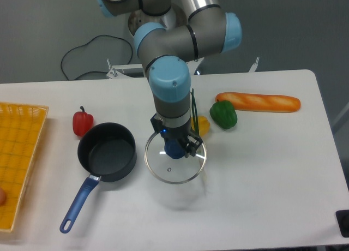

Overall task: Place the lid on the table
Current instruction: 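Carry the glass lid by its knob toward the black saucepan, lowering it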

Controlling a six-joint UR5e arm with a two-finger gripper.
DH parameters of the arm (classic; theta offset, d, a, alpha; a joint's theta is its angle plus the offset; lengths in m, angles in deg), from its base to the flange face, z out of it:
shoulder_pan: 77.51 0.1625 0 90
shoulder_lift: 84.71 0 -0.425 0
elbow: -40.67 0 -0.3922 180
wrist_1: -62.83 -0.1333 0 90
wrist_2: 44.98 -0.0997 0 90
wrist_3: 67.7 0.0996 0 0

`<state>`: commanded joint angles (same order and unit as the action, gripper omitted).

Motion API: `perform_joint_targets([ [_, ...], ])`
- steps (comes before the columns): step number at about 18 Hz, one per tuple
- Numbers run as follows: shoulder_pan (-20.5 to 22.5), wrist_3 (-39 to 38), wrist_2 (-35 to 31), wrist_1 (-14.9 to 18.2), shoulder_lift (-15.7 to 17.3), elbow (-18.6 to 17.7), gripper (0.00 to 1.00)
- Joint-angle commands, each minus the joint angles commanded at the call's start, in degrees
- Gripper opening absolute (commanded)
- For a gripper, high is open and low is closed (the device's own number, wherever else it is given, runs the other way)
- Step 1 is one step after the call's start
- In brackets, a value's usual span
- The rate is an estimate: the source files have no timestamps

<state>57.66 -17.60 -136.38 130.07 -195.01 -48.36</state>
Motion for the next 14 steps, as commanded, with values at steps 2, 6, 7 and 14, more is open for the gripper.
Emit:
perform_joint_targets([
  [2, -0.2, -2.9, 0.0, -1.1, -0.5, 0.3, 0.57],
  [6, -1.5, -10.7, 0.0, -4.3, -2.9, 1.1, 0.57],
  [7, -1.8, -12.4, 0.0, -4.3, -3.7, 1.7, 0.57],
  [14, -2.8, -14.9, 0.0, -4.4, -6.8, 2.2, 0.57],
])
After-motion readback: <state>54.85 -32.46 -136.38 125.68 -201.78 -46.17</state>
